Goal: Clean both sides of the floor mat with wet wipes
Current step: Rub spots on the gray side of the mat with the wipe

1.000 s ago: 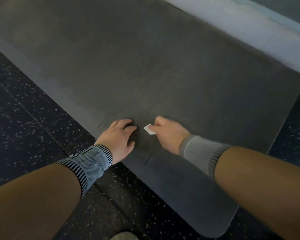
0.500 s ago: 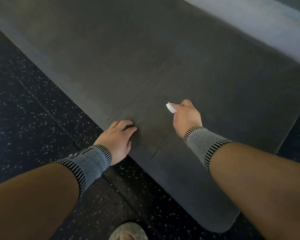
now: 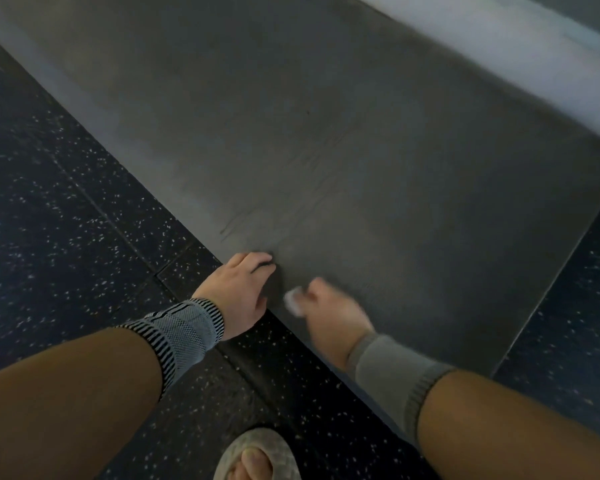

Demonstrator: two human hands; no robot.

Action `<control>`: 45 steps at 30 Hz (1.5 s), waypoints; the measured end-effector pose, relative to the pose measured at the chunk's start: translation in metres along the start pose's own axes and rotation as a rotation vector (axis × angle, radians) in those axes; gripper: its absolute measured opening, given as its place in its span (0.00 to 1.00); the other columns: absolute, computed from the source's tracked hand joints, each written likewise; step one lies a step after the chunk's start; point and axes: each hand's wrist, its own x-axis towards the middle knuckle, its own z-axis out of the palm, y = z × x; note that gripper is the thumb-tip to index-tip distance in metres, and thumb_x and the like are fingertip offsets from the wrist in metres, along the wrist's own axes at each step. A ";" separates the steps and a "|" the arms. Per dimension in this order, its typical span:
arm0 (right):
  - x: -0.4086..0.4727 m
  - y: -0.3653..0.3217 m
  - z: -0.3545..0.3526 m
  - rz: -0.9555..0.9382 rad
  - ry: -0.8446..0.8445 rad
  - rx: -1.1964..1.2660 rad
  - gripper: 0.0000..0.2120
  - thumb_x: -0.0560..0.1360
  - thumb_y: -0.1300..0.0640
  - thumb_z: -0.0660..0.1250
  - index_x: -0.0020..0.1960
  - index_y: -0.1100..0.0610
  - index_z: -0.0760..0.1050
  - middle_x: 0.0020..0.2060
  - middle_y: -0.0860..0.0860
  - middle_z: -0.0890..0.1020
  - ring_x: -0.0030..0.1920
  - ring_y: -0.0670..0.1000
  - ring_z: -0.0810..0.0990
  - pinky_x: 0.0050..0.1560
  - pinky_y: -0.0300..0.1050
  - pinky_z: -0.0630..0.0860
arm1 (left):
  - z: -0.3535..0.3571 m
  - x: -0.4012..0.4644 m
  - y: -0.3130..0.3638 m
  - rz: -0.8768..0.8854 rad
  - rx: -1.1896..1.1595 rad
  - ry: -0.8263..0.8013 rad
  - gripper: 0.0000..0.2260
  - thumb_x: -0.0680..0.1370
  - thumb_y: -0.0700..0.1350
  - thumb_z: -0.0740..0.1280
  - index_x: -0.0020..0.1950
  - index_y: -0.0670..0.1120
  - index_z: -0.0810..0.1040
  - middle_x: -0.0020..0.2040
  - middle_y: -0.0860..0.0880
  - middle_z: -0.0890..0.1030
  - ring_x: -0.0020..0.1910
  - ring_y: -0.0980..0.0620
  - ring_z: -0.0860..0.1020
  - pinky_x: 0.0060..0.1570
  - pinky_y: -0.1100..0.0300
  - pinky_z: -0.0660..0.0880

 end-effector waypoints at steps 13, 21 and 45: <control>-0.032 0.021 -0.011 -0.040 -0.055 -0.060 0.13 0.77 0.62 0.59 0.60 0.54 0.71 0.47 0.52 0.69 0.46 0.55 0.73 0.44 0.45 0.69 | 0.004 0.000 0.032 0.185 0.053 -0.082 0.26 0.78 0.52 0.63 0.76 0.51 0.63 0.75 0.50 0.59 0.73 0.49 0.58 0.71 0.53 0.64; -0.080 0.014 -0.009 -0.035 0.001 -0.023 0.17 0.64 0.68 0.68 0.53 0.58 0.79 0.40 0.56 0.77 0.35 0.59 0.78 0.33 0.47 0.79 | 0.003 0.001 0.030 0.188 0.063 -0.101 0.26 0.78 0.52 0.65 0.75 0.51 0.63 0.74 0.51 0.58 0.72 0.51 0.58 0.68 0.55 0.66; 0.015 -0.001 -0.012 -0.045 -0.072 -0.177 0.16 0.76 0.61 0.60 0.63 0.54 0.72 0.55 0.55 0.72 0.51 0.58 0.76 0.48 0.49 0.72 | -0.007 0.003 -0.009 -0.043 0.030 0.010 0.20 0.81 0.47 0.57 0.74 0.53 0.66 0.73 0.52 0.62 0.70 0.50 0.62 0.69 0.54 0.65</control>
